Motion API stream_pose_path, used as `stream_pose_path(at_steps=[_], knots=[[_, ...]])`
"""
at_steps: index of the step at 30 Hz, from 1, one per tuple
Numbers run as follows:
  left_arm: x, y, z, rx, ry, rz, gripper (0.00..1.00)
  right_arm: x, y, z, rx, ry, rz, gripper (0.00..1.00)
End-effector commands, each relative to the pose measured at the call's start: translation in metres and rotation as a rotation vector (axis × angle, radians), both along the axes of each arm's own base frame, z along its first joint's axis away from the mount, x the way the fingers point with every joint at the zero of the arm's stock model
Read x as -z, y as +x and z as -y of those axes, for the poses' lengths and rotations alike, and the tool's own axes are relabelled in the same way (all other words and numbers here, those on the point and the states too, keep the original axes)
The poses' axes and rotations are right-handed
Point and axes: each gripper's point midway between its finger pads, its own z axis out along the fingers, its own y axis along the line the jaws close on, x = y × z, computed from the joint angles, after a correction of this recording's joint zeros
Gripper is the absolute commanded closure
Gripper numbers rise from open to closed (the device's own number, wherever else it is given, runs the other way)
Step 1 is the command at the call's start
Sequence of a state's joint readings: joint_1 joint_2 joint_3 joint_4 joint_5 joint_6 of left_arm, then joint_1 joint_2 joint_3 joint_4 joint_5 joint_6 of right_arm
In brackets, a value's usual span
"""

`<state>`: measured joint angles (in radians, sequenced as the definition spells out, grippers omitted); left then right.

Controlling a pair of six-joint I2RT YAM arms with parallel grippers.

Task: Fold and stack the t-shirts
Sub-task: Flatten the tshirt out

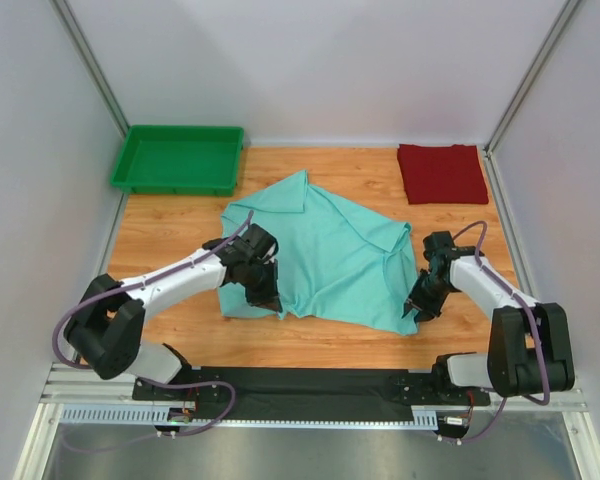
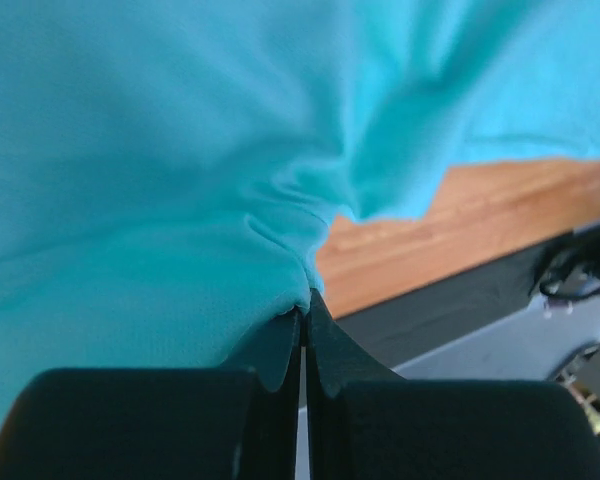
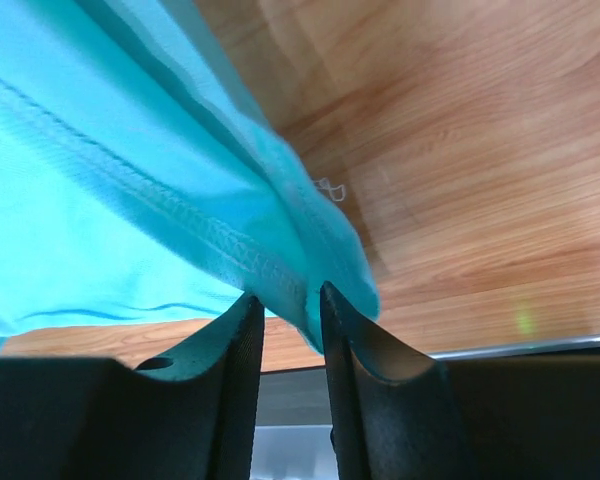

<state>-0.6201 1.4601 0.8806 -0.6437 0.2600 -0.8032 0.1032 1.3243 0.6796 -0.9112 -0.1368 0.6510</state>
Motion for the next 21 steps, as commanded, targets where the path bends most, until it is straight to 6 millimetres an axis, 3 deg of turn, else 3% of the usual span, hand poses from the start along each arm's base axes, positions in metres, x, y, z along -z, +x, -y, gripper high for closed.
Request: stream_pose_path(at_steps=[1,4,6,7,8,9,10,12,16,18,19,21], knots=[[-0.024,-0.029,0.020,0.024,-0.039,-0.024,1.00,-0.014,0.027,0.012,0.040,-0.062,0.075,0.69],[-0.025,-0.054,0.013,0.019,-0.049,-0.031,1.00,-0.017,0.036,0.016,0.043,-0.074,0.076,0.66],[-0.017,-0.067,0.003,-0.002,-0.050,-0.048,0.71,-0.017,0.040,0.016,0.037,-0.074,0.075,0.64],[-0.025,-0.072,0.000,-0.010,-0.081,-0.025,0.54,-0.016,0.042,0.017,0.038,-0.074,0.078,0.60],[-0.026,-0.076,-0.004,-0.021,-0.089,-0.023,0.30,-0.016,0.042,0.015,0.036,-0.063,0.077,0.58],[-0.023,-0.082,-0.010,-0.045,-0.084,-0.030,0.23,-0.016,0.043,0.015,0.034,-0.062,0.074,0.56],[-0.034,-0.086,-0.017,-0.056,-0.105,0.002,0.19,-0.016,0.044,0.015,0.032,-0.058,0.076,0.52],[-0.047,-0.085,-0.023,-0.070,-0.130,0.062,0.16,-0.017,0.044,0.014,0.028,-0.050,0.077,0.50],[-0.074,-0.064,-0.046,-0.150,-0.096,0.248,0.27,-0.029,0.053,0.018,-0.027,-0.069,0.146,0.46],[-0.074,-0.049,-0.054,-0.197,-0.064,0.268,0.28,-0.038,0.059,0.019,-0.051,-0.077,0.178,0.44],[-0.067,-0.030,-0.054,-0.204,-0.054,0.278,0.28,-0.047,0.066,0.017,-0.077,-0.070,0.222,0.44],[-0.056,-0.013,-0.048,-0.195,-0.081,0.246,0.28,-0.057,0.075,0.011,-0.110,-0.053,0.282,0.44]])
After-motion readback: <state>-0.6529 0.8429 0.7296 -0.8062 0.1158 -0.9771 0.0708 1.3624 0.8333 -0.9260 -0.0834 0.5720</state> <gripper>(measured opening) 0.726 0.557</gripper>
